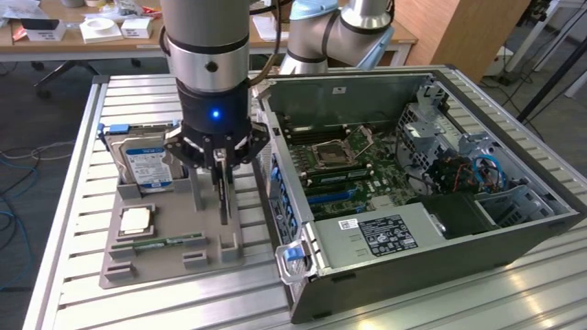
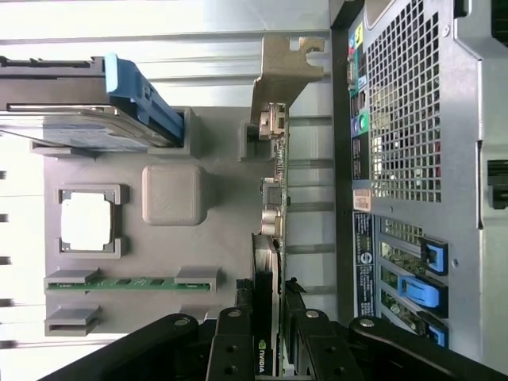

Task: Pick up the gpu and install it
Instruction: 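Pick up the gpu and move the gpu toward the slot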

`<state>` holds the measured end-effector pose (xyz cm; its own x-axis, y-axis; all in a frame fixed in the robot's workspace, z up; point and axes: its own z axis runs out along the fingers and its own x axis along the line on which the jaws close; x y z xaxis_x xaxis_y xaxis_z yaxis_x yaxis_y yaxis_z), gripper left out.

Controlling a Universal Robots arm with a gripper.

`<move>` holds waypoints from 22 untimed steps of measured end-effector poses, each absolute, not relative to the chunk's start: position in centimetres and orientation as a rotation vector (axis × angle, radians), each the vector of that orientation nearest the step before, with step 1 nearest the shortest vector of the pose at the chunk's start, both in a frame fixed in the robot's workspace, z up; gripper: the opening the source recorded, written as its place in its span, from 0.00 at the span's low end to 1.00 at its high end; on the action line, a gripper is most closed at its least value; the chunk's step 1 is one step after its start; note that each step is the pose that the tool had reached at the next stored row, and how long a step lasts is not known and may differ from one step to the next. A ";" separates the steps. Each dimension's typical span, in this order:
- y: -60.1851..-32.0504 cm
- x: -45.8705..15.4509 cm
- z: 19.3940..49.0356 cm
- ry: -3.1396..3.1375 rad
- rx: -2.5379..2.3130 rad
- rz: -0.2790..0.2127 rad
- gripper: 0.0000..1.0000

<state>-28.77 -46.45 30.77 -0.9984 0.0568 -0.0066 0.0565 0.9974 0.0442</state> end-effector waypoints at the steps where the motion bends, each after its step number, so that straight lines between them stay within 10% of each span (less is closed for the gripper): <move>1: -46.5 -28.8 31.0 3.131 0.088 0.069 0.26; 22: -46.5 -28.8 35.2 3.120 0.065 0.069 0.26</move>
